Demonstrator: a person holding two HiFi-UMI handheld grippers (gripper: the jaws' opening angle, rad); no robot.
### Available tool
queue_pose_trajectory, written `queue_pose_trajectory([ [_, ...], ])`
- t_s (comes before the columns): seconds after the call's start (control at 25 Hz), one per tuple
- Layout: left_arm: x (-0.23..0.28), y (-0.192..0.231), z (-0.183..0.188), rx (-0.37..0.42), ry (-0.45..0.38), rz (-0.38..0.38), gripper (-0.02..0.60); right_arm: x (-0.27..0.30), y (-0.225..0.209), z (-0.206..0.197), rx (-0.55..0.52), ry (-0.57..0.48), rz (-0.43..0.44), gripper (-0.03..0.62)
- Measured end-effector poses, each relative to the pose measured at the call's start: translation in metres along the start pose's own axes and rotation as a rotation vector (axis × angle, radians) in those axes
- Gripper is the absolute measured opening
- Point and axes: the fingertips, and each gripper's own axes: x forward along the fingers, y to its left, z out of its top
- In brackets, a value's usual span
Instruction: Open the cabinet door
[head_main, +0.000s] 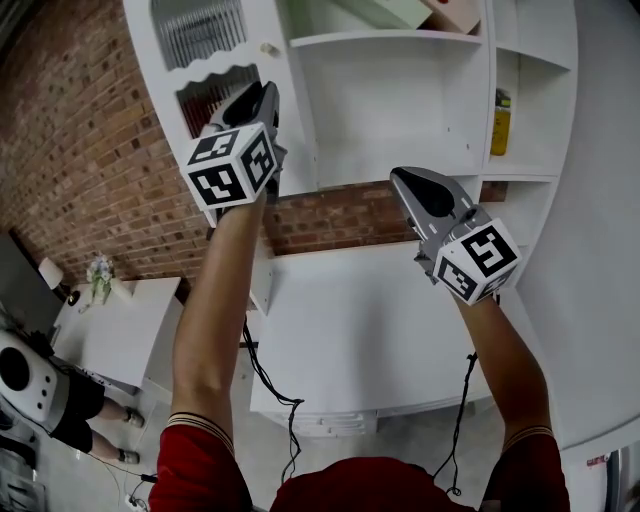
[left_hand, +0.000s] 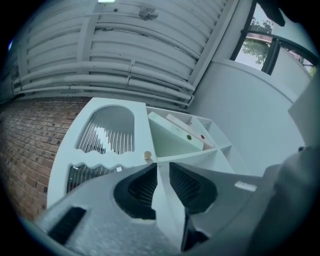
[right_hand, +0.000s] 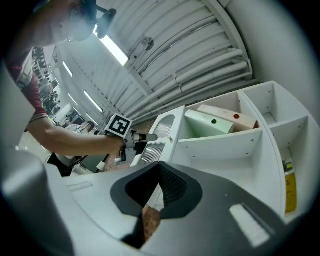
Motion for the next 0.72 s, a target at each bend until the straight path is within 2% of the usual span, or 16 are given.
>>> queue_pose_trajectory([
  [0.16,0.025,0.022,0.008,0.040,0.010,0.034,0.093,0.001,-0.007,-0.001,-0.008,0.005,-0.007,0.012],
  [0.44,0.061,0.034,0.021,0.086,0.023,0.053,0.144,-0.001,-0.016,-0.008,-0.029,0.026,-0.021,0.012],
  [0.72,0.091,0.037,0.019,0.142,0.069,0.065,0.153,-0.008,-0.024,-0.012,-0.044,0.043,-0.038,0.012],
])
